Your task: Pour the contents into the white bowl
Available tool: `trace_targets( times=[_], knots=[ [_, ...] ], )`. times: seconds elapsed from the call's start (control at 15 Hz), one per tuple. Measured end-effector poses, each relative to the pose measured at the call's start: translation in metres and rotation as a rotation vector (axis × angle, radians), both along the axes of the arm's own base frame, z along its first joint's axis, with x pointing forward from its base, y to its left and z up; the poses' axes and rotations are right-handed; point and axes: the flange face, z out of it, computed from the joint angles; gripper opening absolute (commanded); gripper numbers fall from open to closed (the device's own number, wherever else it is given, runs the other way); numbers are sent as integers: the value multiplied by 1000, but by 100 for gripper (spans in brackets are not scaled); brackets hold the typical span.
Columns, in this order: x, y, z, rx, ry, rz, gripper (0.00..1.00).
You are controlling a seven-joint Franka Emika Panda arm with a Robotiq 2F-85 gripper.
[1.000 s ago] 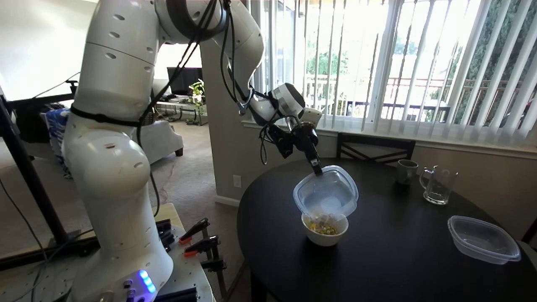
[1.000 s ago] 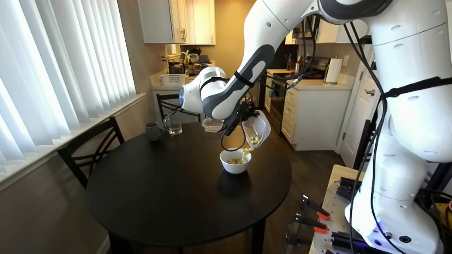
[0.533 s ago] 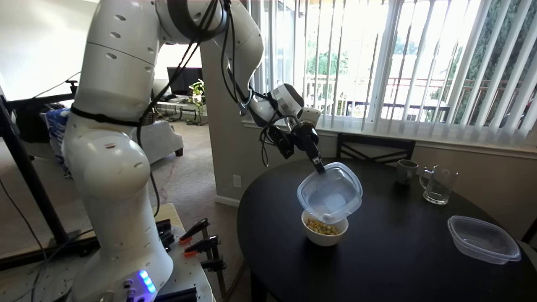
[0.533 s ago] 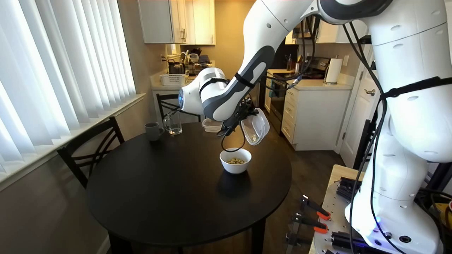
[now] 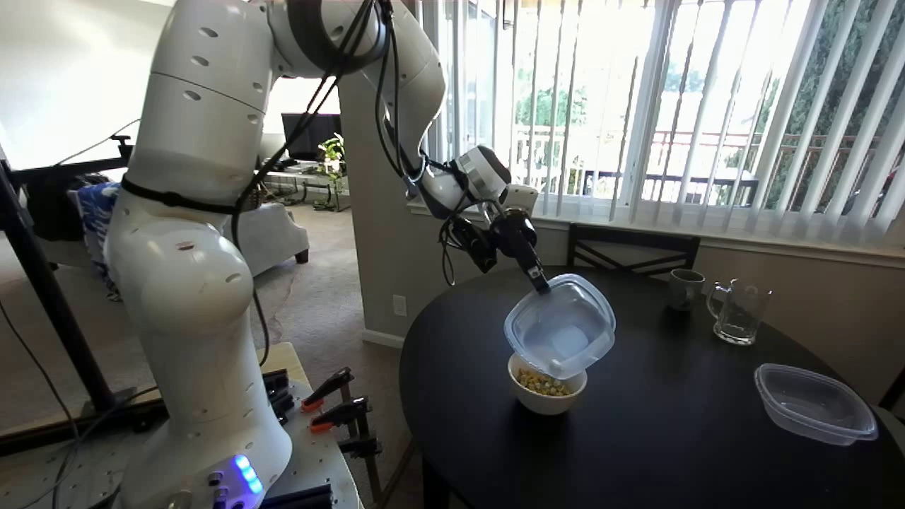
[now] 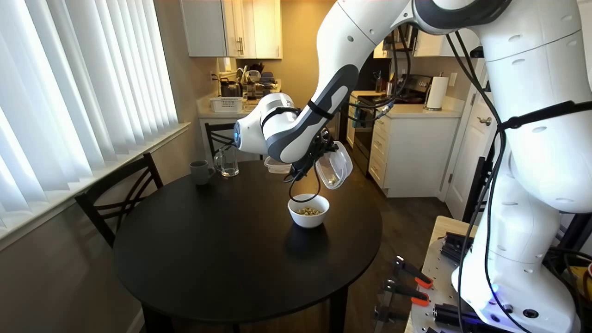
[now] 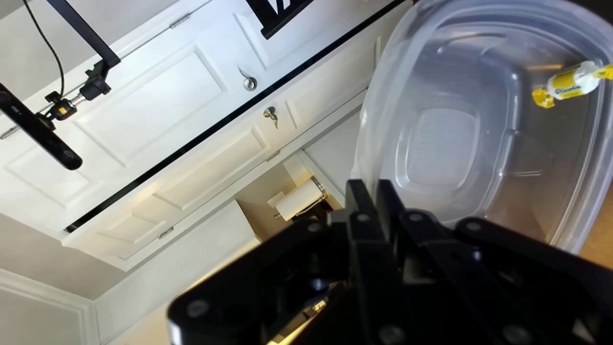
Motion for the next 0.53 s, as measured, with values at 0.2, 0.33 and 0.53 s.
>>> trace_targets(
  times=[0.2, 0.33, 0.53],
  knots=[
    [4, 1, 6, -80, 6, 58, 4],
    [8, 7, 11, -132, 3, 108, 4],
    [12, 18, 19, -177, -3, 143, 4]
  ],
)
